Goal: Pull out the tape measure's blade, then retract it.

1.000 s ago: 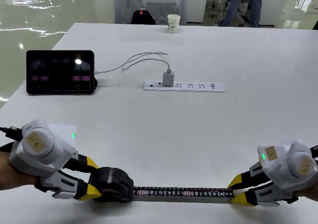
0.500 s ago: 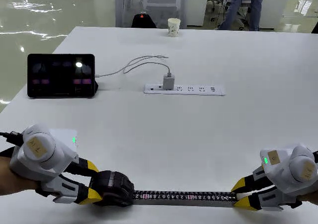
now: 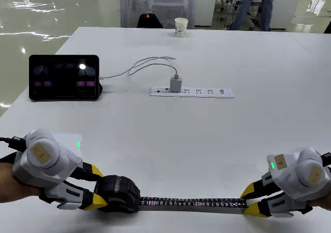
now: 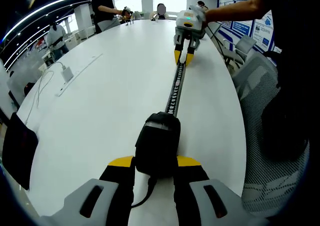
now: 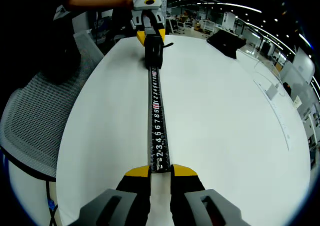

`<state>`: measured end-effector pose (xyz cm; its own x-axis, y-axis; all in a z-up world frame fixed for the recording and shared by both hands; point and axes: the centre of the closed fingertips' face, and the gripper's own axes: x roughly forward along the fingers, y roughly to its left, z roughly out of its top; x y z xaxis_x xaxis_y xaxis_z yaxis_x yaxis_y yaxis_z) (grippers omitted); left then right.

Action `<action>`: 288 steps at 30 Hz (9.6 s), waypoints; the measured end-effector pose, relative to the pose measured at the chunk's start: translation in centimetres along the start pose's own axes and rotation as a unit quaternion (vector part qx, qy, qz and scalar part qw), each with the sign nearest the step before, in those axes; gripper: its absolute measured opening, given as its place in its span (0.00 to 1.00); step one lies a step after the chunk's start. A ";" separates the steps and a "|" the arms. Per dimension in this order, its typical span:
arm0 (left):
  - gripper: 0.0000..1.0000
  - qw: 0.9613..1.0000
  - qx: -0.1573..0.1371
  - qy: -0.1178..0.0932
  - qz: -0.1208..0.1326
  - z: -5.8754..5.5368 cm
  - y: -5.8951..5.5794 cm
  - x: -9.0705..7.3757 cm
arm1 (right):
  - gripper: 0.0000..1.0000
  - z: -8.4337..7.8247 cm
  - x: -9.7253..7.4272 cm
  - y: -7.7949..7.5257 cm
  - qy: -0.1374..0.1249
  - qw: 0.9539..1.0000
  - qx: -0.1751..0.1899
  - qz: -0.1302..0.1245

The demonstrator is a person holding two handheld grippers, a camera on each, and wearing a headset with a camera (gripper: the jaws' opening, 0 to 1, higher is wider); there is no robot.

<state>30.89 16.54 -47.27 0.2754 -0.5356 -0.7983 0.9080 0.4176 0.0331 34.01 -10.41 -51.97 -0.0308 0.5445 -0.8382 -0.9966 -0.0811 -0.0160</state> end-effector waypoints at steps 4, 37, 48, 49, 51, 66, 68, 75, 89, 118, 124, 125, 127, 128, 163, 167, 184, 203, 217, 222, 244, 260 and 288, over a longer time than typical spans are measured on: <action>0.24 1.000 0.002 0.002 0.004 -0.3 0.3 0.1 | 0.11 -0.1 0.0 0.0 0.013 1.000 -0.005 -0.002; 0.47 0.995 -0.071 -0.019 0.061 -1.8 -0.5 -1.2 | 0.37 0.5 -0.7 1.4 0.020 0.996 0.055 -0.061; 0.61 0.987 -0.129 -0.045 0.086 -1.4 -2.2 -1.9 | 0.51 0.4 -1.2 2.7 0.004 0.990 0.116 -0.077; 0.62 0.986 -0.132 -0.047 0.089 -1.4 -2.3 -2.0 | 0.51 0.4 -1.2 2.9 0.004 0.990 0.121 -0.078; 0.63 0.984 -0.141 -0.051 0.093 -1.5 -2.7 -2.1 | 0.53 0.6 -1.2 3.3 -0.004 0.988 0.131 -0.078; 0.71 0.971 -0.196 -0.077 0.112 -1.6 -4.9 -2.2 | 0.66 1.5 -2.0 4.8 -0.042 0.974 0.188 -0.115; 0.72 0.970 -0.200 -0.079 0.115 -1.6 -5.1 -2.1 | 0.68 1.6 -2.0 5.0 -0.045 0.973 0.195 -0.119; 0.76 0.961 -0.221 -0.096 0.133 -1.4 -5.5 -2.4 | 0.72 2.1 -2.5 5.3 -0.061 0.965 0.216 -0.139; 0.86 0.945 -0.256 -0.120 0.166 -0.7 -6.7 -2.6 | 0.80 3.2 -3.1 6.3 -0.089 0.949 0.252 -0.170; 0.99 0.922 -0.295 -0.143 0.206 1.3 -8.3 -2.7 | 0.98 6.5 -3.7 8.2 -0.139 0.909 0.323 -0.222; 0.99 0.917 -0.303 -0.148 0.211 1.9 -8.9 -2.9 | 0.99 7.1 -4.0 8.6 -0.146 0.901 0.335 -0.234; 0.99 0.916 -0.306 -0.150 0.213 2.0 -9.0 -2.9 | 0.99 7.2 -4.1 8.6 -0.148 0.898 0.341 -0.237; 0.99 0.913 -0.313 -0.151 0.215 2.1 -9.1 -3.0 | 0.99 7.5 -4.2 8.7 -0.153 0.894 0.346 -0.239; 0.99 0.912 -0.315 -0.151 0.216 2.1 -9.2 -3.0 | 0.99 7.6 -4.2 8.8 -0.154 0.893 0.348 -0.238; 0.99 0.898 -0.335 -0.150 0.243 3.0 -10.4 -4.1 | 0.99 8.6 -4.6 9.5 -0.158 0.878 0.377 -0.250; 0.99 0.897 -0.335 -0.151 0.245 3.0 -10.3 -4.2 | 0.99 8.6 -4.7 9.4 -0.161 0.876 0.377 -0.254; 0.99 0.897 -0.337 -0.147 0.246 3.1 -10.2 -3.9 | 0.99 8.4 -4.9 9.4 -0.165 0.875 0.380 -0.249; 0.99 0.898 -0.337 -0.141 0.245 3.4 -9.8 -3.2 | 0.99 8.7 -4.9 9.4 -0.173 0.886 0.361 -0.235; 0.99 0.892 -0.347 -0.147 0.249 3.5 -8.8 -3.0 | 0.98 8.7 -5.0 9.4 -0.179 0.899 0.338 -0.213; 0.99 0.891 -0.346 -0.146 0.253 3.6 -8.2 -2.9 | 0.97 8.6 -5.0 9.4 -0.181 0.906 0.326 -0.199; 0.99 0.882 -0.359 -0.157 0.263 4.2 -5.7 -2.2 | 0.91 7.4 -4.6 8.1 -0.166 0.938 0.261 -0.156; 0.99 0.875 -0.373 -0.156 0.268 3.9 -3.8 -1.0 | 0.83 5.9 -3.8 5.9 -0.130 0.959 0.215 -0.127; 0.99 0.856 -0.405 -0.139 0.291 2.2 -1.8 0.6 | 0.59 3.1 -2.5 2.6 -0.065 0.987 0.121 -0.087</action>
<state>30.13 13.89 -46.48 0.7732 -0.1717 -0.6105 0.1070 0.9842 -0.1412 31.22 -9.42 -48.19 0.1476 0.6358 -0.7576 -0.9764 0.2157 -0.0092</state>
